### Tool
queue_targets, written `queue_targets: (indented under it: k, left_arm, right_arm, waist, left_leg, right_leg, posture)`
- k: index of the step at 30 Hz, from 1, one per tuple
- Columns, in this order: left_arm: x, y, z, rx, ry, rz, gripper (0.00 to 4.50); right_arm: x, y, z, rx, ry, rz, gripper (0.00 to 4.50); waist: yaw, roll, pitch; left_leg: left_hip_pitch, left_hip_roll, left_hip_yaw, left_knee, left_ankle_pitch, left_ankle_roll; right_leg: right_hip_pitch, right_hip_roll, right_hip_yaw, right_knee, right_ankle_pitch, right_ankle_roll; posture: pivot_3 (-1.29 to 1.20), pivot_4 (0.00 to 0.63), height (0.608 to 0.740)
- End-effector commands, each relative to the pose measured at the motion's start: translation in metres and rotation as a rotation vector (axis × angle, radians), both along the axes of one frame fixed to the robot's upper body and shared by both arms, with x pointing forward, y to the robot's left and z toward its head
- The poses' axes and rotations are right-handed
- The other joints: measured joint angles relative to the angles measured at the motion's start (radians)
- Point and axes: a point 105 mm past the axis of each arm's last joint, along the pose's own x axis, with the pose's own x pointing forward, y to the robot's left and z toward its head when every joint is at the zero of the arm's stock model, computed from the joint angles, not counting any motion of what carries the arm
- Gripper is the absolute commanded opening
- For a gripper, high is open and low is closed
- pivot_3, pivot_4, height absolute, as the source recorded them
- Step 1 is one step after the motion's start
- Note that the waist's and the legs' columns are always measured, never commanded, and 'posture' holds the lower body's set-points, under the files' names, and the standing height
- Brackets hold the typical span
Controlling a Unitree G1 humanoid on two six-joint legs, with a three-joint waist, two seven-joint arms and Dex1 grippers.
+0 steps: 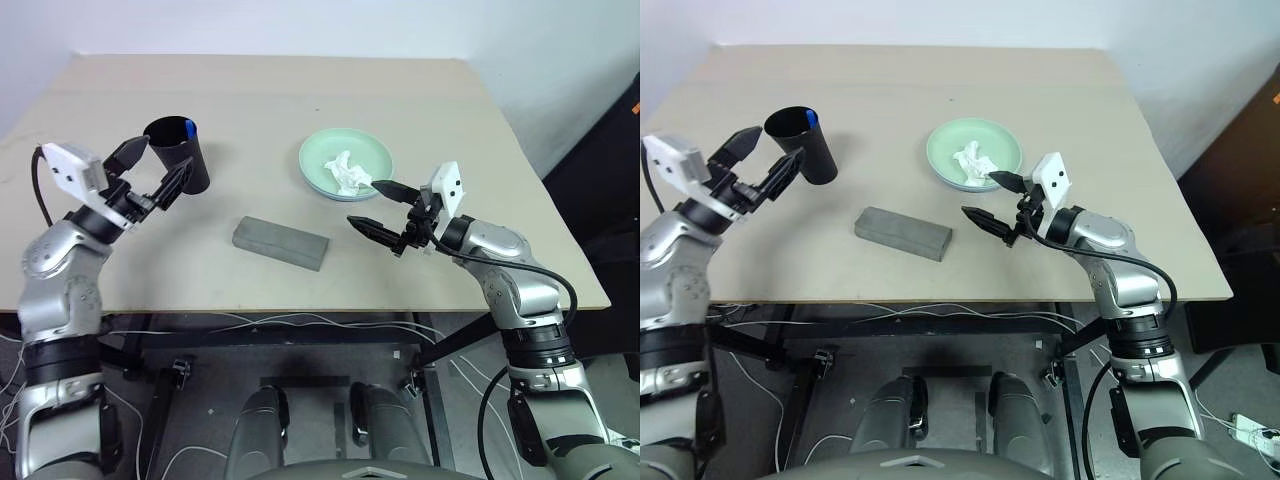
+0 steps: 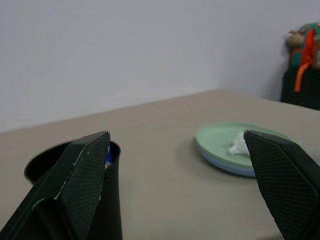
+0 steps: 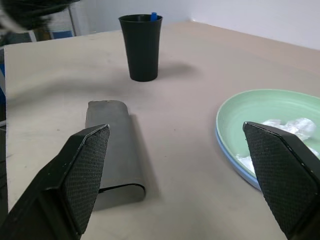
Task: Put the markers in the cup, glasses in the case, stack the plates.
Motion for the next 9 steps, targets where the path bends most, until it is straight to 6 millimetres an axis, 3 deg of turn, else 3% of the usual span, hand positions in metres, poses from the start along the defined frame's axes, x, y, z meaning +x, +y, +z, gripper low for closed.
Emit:
queue_targets:
  k: [1,9]
  left_arm:
    - [-0.018,-0.009,0.004,0.048,0.003,-0.105,4.48]
    - [-0.028,-0.021,-0.030,0.144,0.082,-0.185,4.48]
  right_arm:
    - [0.002,-0.012,0.016,0.015,-0.047,-0.021,4.50]
    - [-0.005,-0.034,0.004,-0.029,-0.015,-0.064,4.50]
  waist:
    - [0.001,0.000,0.000]
    - [0.000,0.000,0.000]
  left_leg:
    - [0.000,0.000,0.000,0.000,-0.001,-0.001]
    - [-0.001,0.000,0.000,-0.001,-0.001,-0.001]
  right_leg:
    - [0.000,0.000,0.000,0.000,0.000,0.000]
    - [-0.001,0.000,0.000,-0.003,0.000,0.000]
  posture:
    - [0.00,0.150,0.691]
    - [0.00,0.150,0.691]
